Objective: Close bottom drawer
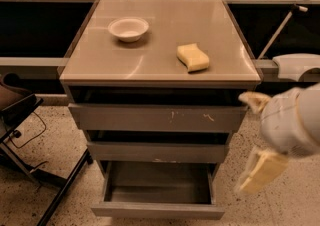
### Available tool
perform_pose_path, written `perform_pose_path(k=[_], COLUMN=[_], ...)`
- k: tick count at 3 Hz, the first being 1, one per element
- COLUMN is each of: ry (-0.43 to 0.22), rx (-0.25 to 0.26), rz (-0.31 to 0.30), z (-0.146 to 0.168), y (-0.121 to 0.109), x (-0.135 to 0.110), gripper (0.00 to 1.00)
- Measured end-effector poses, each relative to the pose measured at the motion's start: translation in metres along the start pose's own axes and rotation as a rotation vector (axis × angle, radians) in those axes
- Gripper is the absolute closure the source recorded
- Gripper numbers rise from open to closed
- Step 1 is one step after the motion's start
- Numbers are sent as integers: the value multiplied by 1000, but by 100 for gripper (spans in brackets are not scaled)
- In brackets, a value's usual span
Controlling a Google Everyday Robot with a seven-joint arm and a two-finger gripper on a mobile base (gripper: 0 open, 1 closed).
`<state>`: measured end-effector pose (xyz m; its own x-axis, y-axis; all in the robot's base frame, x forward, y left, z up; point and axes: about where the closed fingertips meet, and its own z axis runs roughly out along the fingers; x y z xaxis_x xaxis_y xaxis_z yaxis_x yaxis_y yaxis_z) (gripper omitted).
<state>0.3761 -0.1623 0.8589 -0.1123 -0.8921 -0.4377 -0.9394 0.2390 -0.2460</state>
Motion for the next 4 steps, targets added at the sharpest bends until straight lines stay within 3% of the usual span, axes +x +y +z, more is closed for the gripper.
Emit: perform_pose_path(k=[1, 2, 3, 4], ry=[-47, -10, -4, -5], rx=[-81, -204, -254, -254], rz=[41, 165, 241, 242], z=[92, 199, 236, 236], y=[41, 94, 130, 130], x=[12, 68, 92, 92], gripper=[0, 0, 0, 0])
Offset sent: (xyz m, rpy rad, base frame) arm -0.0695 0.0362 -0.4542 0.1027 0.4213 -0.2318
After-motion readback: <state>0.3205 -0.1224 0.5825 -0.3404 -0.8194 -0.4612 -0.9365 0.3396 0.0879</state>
